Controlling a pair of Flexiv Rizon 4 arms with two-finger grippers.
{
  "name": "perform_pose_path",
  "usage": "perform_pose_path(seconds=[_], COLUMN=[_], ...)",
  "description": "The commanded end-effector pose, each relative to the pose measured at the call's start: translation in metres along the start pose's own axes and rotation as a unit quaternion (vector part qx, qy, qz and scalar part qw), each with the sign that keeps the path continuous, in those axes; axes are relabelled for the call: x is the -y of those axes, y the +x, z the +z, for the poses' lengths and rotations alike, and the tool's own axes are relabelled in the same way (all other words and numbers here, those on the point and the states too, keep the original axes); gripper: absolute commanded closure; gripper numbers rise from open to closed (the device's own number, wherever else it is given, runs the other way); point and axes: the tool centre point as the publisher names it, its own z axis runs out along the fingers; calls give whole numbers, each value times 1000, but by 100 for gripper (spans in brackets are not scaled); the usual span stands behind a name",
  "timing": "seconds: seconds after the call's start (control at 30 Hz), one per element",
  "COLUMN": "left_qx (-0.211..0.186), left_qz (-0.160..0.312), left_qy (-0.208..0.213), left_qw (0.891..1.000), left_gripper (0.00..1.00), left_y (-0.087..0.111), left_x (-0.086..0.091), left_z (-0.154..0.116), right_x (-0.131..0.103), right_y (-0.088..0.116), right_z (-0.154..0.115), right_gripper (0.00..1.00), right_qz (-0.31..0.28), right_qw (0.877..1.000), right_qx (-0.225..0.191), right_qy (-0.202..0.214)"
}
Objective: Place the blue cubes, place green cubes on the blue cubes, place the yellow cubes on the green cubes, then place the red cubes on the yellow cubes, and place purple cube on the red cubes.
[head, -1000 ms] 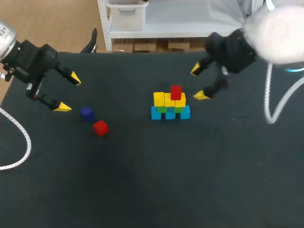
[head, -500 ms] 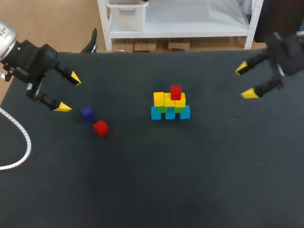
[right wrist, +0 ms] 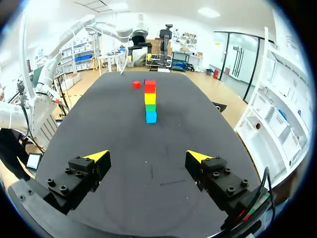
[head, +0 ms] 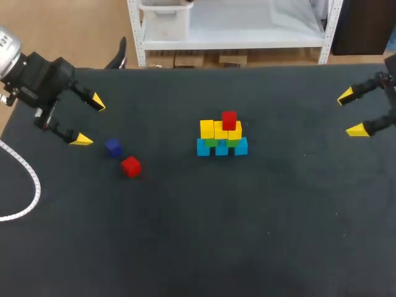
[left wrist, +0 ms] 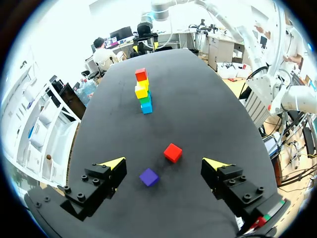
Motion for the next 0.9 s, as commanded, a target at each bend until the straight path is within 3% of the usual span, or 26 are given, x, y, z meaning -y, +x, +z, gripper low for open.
perform_pose_path(seconds=[0.03,0.17,0.5,0.67,0.9], left_qx=[1,1,1,-46,-109], left_qz=[2,2,2,31,68], left_qy=[1,1,1,8,62], left_qw=[1000,1000,1000,998,990], left_gripper=[0,0,0,0,0], left_y=[1,1,1,-3,-18], left_x=[-1,-1,-1,-4,4], left_z=[0,0,0,7,48], right_x=[3,1,1,1,1], right_y=[6,8,8,8,8], right_z=[-6,-10,-10,-10,-10], right_gripper=[0,0,0,0,0], right_qz=[-8,-40,-40,-40,-40], right_qw=[1000,999,999,999,999], right_qx=[13,19,19,19,19], right_qy=[-8,-27,-27,-27,-27])
